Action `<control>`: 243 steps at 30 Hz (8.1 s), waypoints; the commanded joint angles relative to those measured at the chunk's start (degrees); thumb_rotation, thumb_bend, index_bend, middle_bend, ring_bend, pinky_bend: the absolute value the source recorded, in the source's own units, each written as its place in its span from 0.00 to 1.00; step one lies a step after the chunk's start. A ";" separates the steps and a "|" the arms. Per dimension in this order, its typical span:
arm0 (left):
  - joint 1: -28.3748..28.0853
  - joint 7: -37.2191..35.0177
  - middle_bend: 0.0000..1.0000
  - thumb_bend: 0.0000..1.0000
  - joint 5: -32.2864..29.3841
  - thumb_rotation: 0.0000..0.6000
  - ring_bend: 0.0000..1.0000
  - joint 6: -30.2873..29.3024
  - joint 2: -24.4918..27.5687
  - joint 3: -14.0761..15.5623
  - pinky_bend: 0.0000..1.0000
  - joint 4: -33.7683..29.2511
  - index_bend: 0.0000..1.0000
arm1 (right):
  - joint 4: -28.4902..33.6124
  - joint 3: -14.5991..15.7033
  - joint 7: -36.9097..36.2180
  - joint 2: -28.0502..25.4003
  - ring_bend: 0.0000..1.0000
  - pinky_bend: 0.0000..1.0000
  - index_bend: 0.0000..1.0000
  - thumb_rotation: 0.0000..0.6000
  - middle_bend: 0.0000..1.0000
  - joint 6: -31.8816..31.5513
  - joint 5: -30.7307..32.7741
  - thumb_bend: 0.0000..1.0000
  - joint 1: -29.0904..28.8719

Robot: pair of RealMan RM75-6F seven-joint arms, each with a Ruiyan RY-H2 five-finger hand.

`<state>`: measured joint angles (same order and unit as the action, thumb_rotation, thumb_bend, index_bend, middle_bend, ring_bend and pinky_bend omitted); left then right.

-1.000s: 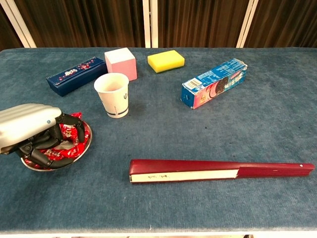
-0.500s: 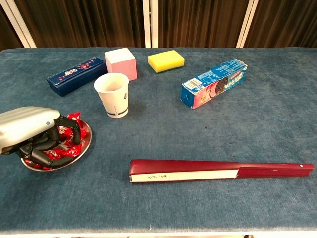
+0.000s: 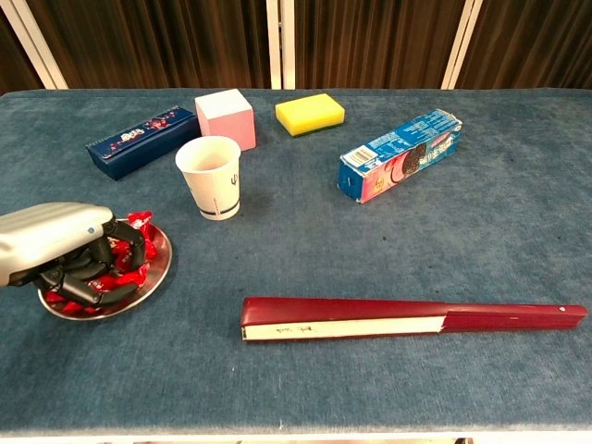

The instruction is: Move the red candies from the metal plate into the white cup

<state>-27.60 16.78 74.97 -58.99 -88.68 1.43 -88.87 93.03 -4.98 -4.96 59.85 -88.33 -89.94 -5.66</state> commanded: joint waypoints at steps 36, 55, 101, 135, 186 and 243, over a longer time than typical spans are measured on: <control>-16.15 7.12 0.93 0.38 -17.26 0.86 0.84 4.78 2.21 -17.75 0.72 -5.82 0.55 | -2.09 0.01 -2.61 0.35 0.00 0.00 0.00 1.00 0.00 -1.53 0.57 0.12 1.23; -13.26 2.83 0.93 0.21 -13.18 0.87 0.84 -2.84 3.77 -14.13 0.72 -6.75 0.35 | -1.79 -0.09 -2.29 0.27 0.00 0.00 0.00 1.00 0.00 -1.98 0.16 0.12 1.37; -0.72 10.79 0.93 0.21 -7.16 0.88 0.84 -6.93 -4.02 -2.64 0.72 0.28 0.43 | -1.19 -0.03 -1.13 0.59 0.00 0.00 0.00 1.00 0.00 -0.55 -0.06 0.12 0.28; 0.25 8.00 0.93 0.40 -3.98 0.89 0.84 -7.03 -0.19 -3.84 0.72 -3.09 0.60 | -1.42 0.17 -1.42 0.78 0.00 0.00 0.00 1.00 0.00 -1.30 -0.37 0.12 0.67; -11.88 2.46 0.93 0.28 -12.10 0.89 0.84 -6.37 7.25 -12.90 0.72 -11.39 0.41 | -2.68 -0.07 -3.17 0.89 0.00 0.00 0.00 1.00 0.00 -2.11 -0.17 0.12 1.24; -6.58 16.26 0.93 0.25 -5.57 1.00 0.83 -0.47 0.46 -2.68 0.72 3.16 0.44 | -2.24 0.27 -2.24 1.12 0.00 0.00 0.00 1.00 0.00 -1.95 -0.47 0.12 1.35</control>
<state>-34.18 33.05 69.42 -59.48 -88.21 -1.26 -85.72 90.79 -4.71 -7.20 60.97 -90.29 -90.40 -4.31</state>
